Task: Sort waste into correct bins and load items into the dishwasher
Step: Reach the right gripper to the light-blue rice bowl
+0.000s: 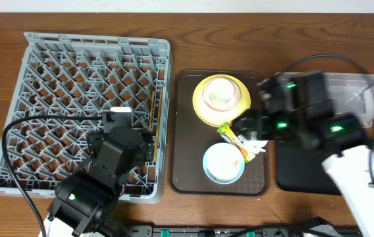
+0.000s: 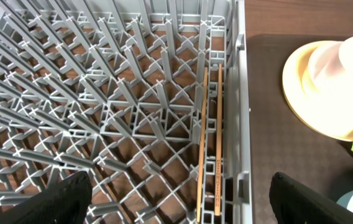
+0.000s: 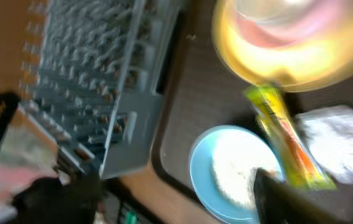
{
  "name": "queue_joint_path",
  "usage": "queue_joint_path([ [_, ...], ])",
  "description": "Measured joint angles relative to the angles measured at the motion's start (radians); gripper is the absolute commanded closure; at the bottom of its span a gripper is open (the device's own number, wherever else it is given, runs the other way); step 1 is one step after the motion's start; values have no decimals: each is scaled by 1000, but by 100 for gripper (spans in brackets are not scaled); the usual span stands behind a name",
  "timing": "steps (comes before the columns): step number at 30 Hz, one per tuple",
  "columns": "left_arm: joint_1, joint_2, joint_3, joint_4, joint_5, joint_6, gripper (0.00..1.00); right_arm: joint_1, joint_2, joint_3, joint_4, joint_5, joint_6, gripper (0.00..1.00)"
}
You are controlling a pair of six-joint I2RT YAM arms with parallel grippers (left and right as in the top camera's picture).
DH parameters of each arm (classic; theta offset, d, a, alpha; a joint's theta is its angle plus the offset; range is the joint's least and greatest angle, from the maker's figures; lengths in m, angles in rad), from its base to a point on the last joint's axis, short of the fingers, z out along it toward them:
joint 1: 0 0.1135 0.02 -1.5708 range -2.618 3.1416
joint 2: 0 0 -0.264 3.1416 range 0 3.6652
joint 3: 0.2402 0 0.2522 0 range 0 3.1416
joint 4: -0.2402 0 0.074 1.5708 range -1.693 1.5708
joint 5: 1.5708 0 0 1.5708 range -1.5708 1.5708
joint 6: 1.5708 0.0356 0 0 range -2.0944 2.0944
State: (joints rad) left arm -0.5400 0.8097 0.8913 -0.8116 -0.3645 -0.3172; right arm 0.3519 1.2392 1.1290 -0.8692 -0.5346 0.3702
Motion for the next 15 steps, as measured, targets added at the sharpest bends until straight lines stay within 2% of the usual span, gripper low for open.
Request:
queue_joint_path([
  [1,0,0,0,0,0,0,8,33,1,-30,61,-3,3,40],
  [2,0,0,0,0,0,0,8,67,2,-63,125,-3,11,58],
  [3,0,0,0,0,0,0,8,98,5,-92,177,-5,26,69],
  [6,0,0,0,0,0,0,8,185,25,-156,278,28,78,69],
  [15,0,0,0,0,0,0,8,433,172,-173,274,308,189,65],
])
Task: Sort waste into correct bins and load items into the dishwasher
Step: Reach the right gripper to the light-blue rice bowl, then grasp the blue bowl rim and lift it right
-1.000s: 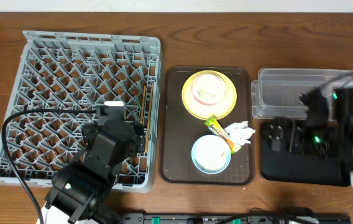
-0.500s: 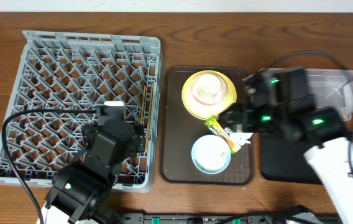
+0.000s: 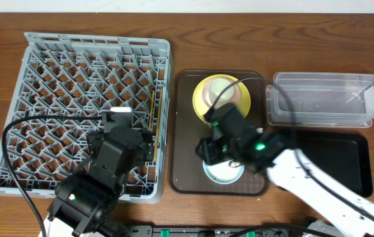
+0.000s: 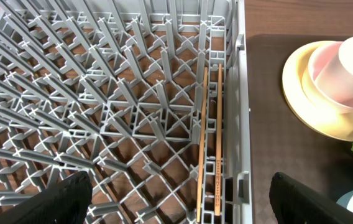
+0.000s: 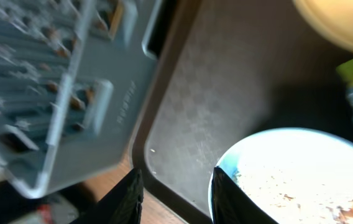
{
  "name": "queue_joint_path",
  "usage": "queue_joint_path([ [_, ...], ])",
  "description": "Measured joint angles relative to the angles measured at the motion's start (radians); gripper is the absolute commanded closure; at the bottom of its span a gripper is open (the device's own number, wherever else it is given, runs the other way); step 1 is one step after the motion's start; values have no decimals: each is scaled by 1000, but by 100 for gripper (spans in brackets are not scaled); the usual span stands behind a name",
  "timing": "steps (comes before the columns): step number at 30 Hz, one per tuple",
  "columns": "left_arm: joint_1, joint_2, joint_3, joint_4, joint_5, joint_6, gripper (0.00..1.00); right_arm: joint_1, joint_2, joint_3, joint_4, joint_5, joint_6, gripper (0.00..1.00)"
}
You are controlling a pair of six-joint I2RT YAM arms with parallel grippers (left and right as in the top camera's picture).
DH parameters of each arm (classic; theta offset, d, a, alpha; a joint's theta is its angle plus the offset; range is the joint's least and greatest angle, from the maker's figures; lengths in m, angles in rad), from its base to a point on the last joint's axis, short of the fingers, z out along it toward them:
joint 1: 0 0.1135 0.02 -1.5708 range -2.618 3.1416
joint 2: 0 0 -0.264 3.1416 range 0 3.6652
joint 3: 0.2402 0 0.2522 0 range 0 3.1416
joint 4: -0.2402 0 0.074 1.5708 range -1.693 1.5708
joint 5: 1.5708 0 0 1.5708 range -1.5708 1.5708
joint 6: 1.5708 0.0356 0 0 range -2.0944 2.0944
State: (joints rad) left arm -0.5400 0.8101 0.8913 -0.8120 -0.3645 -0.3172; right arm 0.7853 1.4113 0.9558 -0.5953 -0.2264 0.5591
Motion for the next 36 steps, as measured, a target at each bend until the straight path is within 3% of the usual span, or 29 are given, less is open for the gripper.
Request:
queue_joint_path([
  [11,0,0,0,0,0,0,8,153,121,-2,-49,275,30,66],
  [22,0,0,0,0,0,0,8,161,205,-2,-98,319,33,66],
  [24,0,0,0,0,0,0,8,161,224,-2,-99,316,33,68],
  [26,0,0,0,0,0,0,8,161,241,-2,-99,312,32,79],
  [28,0,0,0,0,0,0,8,161,256,-2,-99,311,35,83],
  [36,0,0,0,0,0,0,8,161,266,-2,-96,306,43,91],
])
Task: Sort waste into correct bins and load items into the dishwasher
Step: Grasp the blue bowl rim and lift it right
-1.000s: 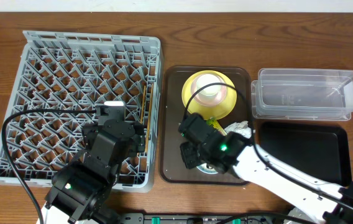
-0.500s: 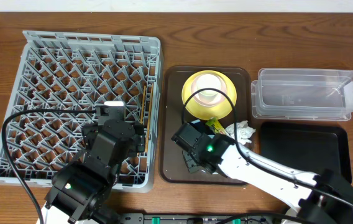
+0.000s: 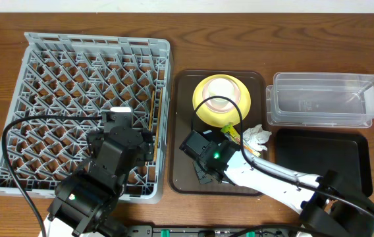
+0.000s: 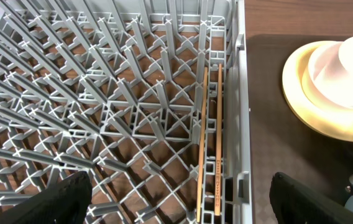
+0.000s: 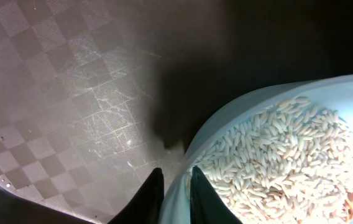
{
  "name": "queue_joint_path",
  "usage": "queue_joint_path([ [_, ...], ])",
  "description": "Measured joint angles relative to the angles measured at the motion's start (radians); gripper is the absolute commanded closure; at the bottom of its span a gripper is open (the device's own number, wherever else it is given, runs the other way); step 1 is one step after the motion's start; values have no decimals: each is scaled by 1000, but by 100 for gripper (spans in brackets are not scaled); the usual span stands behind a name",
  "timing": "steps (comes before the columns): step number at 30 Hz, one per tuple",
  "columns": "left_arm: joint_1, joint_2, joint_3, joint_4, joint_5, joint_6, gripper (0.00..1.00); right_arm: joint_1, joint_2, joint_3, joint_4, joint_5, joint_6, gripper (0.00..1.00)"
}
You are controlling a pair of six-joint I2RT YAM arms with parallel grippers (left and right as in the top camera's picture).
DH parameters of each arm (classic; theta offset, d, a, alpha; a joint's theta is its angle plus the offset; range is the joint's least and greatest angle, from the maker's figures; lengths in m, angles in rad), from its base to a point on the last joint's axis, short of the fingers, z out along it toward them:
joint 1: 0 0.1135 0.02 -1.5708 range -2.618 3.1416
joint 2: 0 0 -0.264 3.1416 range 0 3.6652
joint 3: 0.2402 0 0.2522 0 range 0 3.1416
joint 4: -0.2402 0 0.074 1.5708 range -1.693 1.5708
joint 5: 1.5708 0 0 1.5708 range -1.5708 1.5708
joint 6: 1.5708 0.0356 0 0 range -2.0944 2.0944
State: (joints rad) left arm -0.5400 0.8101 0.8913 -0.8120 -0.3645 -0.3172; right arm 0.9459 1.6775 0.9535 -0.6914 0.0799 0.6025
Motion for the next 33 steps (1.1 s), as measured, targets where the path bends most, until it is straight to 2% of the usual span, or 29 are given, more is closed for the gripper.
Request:
queue_joint_path([
  [3,0,0,0,0,0,0,8,0,0,0,0,-23,1,91],
  [5,0,0,0,0,0,0,8,0,0,0,0,-40,1,99],
  [12,0,0,0,0,0,0,8,0,-5,6,-19,-46,3,99],
  [23,0,0,0,0,0,0,8,-12,-89,252,-344,-38,4,99],
  [27,0,0,0,0,0,0,8,-63,-157,309,-380,-32,-1,99],
  [33,0,0,0,0,0,0,8,-230,-239,311,-459,-47,-23,99],
])
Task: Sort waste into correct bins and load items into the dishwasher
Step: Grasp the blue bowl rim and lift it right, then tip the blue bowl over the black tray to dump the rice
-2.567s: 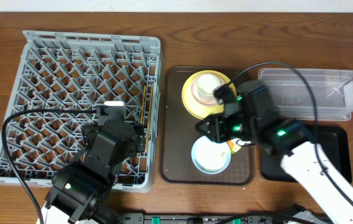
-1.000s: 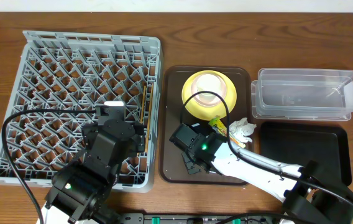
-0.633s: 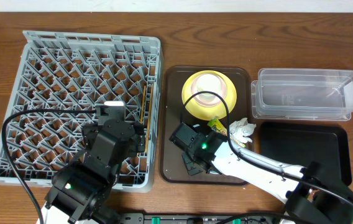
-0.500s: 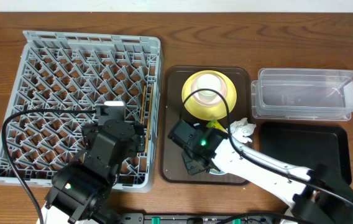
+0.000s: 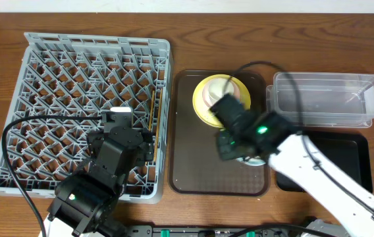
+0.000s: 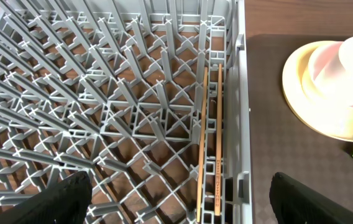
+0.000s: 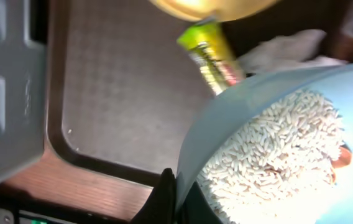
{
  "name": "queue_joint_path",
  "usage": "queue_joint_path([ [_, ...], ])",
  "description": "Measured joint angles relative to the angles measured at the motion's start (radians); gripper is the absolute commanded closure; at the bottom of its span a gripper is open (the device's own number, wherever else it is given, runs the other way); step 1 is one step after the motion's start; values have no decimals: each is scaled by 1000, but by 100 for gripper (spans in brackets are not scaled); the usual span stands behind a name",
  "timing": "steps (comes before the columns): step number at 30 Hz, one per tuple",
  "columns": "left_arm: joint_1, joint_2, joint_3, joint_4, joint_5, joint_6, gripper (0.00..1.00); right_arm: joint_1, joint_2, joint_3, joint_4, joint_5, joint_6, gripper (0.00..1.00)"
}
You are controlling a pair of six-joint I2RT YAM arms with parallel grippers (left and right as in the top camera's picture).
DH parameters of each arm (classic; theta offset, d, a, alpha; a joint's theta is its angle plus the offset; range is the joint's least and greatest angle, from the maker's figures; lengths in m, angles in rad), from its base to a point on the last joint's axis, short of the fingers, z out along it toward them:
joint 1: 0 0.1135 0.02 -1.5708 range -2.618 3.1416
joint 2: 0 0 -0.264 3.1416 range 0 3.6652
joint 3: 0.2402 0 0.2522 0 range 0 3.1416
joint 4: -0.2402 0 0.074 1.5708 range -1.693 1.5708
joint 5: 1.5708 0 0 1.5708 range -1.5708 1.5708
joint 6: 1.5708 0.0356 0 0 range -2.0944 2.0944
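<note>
A light blue bowl of rice [image 7: 276, 143] hangs tilted above the brown tray [image 7: 102, 81], with my right gripper [image 7: 178, 193] shut on its rim. Below it lie a green-yellow wrapper [image 7: 210, 56] and a crumpled tissue [image 7: 282, 46]. In the overhead view the right gripper [image 5: 236, 137] covers most of the bowl. A yellow plate [image 5: 203, 105] carrying a pale cup [image 5: 218, 89] sits at the tray's far end. My left gripper [image 6: 179, 202] hovers open over the grey dish rack [image 5: 95, 59], where two chopsticks [image 6: 204, 143] lie.
A clear plastic bin [image 5: 325, 99] stands at the back right, with a flat black bin [image 5: 332, 161] in front of it. The rack [image 6: 102, 93] fills the left half of the table. Wooden table edge [image 7: 71, 180] shows below the tray.
My right gripper, then with its jaws astride the bowl's left rim low on the tray, is now shut on the rim. Bowl and gripper have risen and moved right. The left arm is unchanged.
My right gripper was first near the tray's right side by the clear bin. Then it was over the bowl on the tray, then down at the bowl's left rim. Now it holds the bowl lifted off the tray. The left gripper stayed open over the rack.
</note>
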State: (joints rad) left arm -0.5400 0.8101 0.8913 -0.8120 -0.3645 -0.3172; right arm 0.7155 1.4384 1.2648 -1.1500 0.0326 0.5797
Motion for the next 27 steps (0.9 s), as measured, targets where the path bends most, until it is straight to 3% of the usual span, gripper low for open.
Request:
queue_joint_path([
  [17,0,0,0,0,0,0,8,-657,-335,-20,-77,-161,-240,99],
  [27,0,0,0,0,0,0,8,-1062,-387,-162,-13,-467,-439,99],
])
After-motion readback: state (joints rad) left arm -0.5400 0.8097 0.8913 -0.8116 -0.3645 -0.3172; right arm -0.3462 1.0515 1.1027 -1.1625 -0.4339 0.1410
